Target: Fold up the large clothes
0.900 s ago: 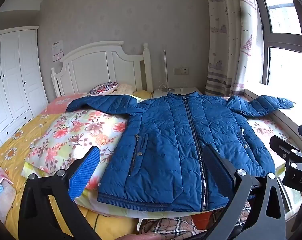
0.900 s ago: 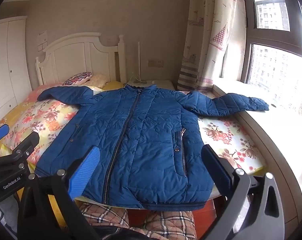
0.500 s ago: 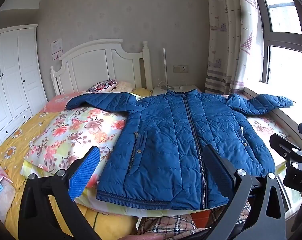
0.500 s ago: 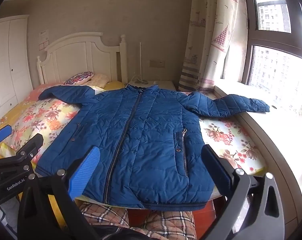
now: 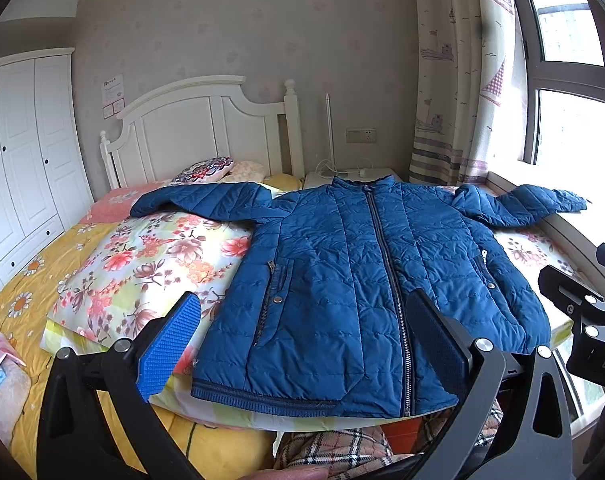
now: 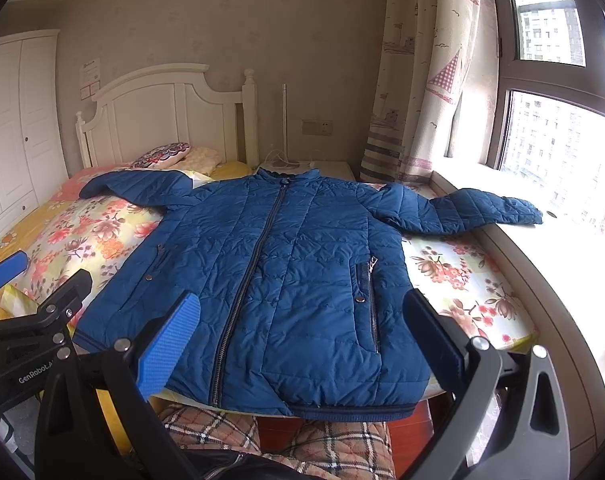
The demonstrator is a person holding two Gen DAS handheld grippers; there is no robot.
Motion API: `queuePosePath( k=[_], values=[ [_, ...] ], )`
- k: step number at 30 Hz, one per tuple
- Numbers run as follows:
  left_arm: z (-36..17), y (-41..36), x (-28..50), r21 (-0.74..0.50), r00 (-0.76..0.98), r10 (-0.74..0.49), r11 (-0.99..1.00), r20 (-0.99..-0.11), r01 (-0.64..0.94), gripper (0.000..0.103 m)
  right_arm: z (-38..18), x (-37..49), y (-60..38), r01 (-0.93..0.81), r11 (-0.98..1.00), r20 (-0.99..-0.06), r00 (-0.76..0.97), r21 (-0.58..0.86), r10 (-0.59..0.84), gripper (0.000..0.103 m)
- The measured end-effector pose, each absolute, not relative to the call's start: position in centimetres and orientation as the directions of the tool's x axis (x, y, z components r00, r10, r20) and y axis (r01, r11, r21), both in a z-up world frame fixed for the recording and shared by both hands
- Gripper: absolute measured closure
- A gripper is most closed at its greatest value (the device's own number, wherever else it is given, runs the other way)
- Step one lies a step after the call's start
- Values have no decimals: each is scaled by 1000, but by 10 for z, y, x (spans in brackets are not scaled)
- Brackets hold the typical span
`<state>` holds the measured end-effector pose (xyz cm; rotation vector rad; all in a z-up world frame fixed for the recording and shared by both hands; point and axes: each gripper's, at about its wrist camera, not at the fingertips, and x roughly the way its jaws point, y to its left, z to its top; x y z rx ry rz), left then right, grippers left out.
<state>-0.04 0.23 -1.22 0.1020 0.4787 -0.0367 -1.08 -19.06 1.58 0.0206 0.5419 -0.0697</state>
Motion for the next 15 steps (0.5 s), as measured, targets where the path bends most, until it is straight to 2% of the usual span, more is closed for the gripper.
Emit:
queuePosePath(
  k=[15],
  values=[
    [-15,2,0,87,884,-11,994,-467,59,4,17,-11,-189,72,997,-516,854,1,-61,2]
  ],
)
